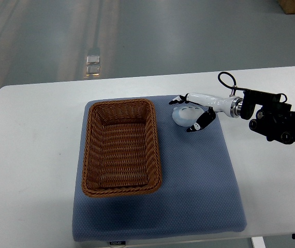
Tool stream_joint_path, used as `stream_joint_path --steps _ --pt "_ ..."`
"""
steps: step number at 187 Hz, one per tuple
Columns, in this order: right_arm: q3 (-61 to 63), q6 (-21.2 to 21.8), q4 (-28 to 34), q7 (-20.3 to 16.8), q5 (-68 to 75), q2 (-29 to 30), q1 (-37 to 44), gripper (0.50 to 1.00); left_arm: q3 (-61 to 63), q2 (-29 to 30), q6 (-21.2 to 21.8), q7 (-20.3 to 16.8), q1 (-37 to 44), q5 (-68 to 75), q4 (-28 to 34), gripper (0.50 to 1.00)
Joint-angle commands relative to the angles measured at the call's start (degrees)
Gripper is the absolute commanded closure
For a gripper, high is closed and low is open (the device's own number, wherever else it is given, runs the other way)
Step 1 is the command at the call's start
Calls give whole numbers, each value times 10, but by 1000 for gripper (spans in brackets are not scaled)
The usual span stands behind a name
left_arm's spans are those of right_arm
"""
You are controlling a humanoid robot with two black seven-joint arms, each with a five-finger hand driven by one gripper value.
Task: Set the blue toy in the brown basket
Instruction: 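Lower the right hand over the plush toy and close fingers around it, then lift the held plush toy and carry it over the brown basket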
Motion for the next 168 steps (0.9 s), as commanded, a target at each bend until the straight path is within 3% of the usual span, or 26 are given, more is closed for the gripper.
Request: stream_joint_path --steps 1,31,47,54,69,129,168 --pt "-5 -10 -23 0 -10 13 -3 660 0 0 0 0 0 0 0 500" --pt "-6 -17 -34 0 -32 16 -4 752 0 0 0 0 0 0 0 500" --pt "-9 -17 -34 0 -33 15 -4 844 0 0 0 0 0 0 0 500" --pt "-10 -17 -34 0 -33 14 -4 918 1 0 0 0 0 0 0 500" --pt "-9 -17 -34 0 -33 12 -2 1000 0 0 0 0 0 0 0 500" --pt "1 -26 -5 1 -21 7 64 1000 0 0 0 0 0 0 0 500" --pt "-1 -15 26 4 -11 36 128 1000 0 0 0 0 0 0 0 500"
